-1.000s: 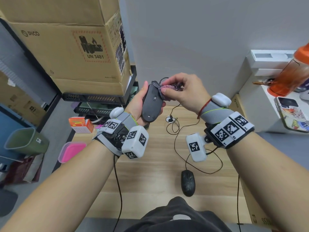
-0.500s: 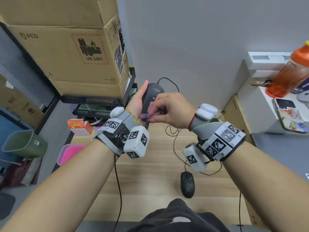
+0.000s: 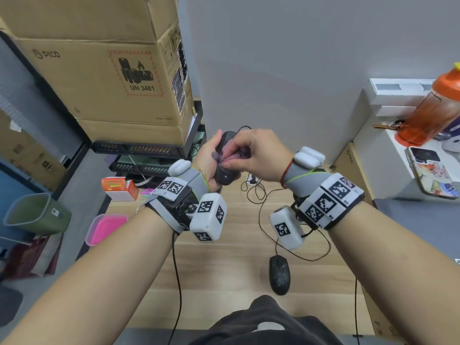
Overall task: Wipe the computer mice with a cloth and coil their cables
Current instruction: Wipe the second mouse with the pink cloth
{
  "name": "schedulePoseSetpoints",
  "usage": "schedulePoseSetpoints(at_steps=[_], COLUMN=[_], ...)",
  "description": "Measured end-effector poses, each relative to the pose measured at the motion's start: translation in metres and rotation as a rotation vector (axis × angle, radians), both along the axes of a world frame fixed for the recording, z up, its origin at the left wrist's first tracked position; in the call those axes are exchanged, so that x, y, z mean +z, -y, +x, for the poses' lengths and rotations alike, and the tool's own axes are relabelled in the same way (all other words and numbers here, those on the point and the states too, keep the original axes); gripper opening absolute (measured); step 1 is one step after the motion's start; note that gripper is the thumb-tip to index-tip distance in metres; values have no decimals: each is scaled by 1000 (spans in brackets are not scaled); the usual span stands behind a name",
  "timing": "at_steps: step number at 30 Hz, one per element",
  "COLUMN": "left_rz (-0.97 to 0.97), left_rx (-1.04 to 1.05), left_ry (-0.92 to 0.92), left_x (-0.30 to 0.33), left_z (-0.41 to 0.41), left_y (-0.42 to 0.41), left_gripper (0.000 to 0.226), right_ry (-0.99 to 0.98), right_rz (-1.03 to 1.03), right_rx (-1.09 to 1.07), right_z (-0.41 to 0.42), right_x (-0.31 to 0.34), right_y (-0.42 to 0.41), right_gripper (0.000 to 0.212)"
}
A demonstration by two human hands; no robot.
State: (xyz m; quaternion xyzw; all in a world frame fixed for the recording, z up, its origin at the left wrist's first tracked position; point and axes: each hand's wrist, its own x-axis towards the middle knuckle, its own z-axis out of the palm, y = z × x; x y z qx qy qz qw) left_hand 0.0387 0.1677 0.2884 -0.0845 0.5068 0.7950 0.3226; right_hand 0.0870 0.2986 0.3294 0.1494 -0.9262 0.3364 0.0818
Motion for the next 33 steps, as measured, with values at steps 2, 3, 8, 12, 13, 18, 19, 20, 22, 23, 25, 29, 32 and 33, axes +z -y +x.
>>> schedulePoseSetpoints(at_steps=[2, 3, 8, 12, 13, 18, 19, 20, 22, 23, 25, 29, 32, 33], left_rz=[-112, -146, -96, 51, 43, 8, -6, 0, 36, 55, 60, 98, 51, -12], left_rx=[-42, -62, -8, 88, 111, 84, 79, 76, 68, 56, 29, -90, -87, -74], left_ry=[-54, -64, -21, 138, 139, 89, 85, 84, 92, 100, 93, 34, 16, 11], left_x=[1, 2, 6, 9, 8, 15, 15, 16, 16, 16, 17, 21, 20, 19], left_z=[2, 4, 2, -1, -2, -2, -3, -4, -4, -2, 1, 7, 5, 3], left_y=[-2, -3, -7, 2, 4, 9, 11, 12, 11, 9, 6, 2, -1, 0], left_gripper=[55, 56, 54, 52, 51, 62, 64, 66, 64, 62, 53, 51, 49, 52], right_ry=[-41, -64, -97, 56, 97, 181, 176, 162, 128, 110, 82, 167, 140, 115], right_rz=[-47, -67, -83, -131, -120, 20, -1, -44, -195, -254, -285, -322, -138, -82], right_rx=[-155, -228, -243, 66, 99, -152, -224, -281, -344, -358, -332, -150, -266, -343], right_z=[-10, -14, -11, 8, 10, -1, -2, -3, -4, -4, -5, -1, -4, -5], right_x=[3, 3, -5, -10, -11, -17, -18, -18, -17, -15, -13, -16, -22, -22], right_y=[-10, -13, -2, 8, 7, -27, -34, -40, -44, -45, -41, -25, -30, -34], right_gripper=[11, 10, 10, 13, 14, 14, 13, 12, 14, 16, 19, 17, 9, 8])
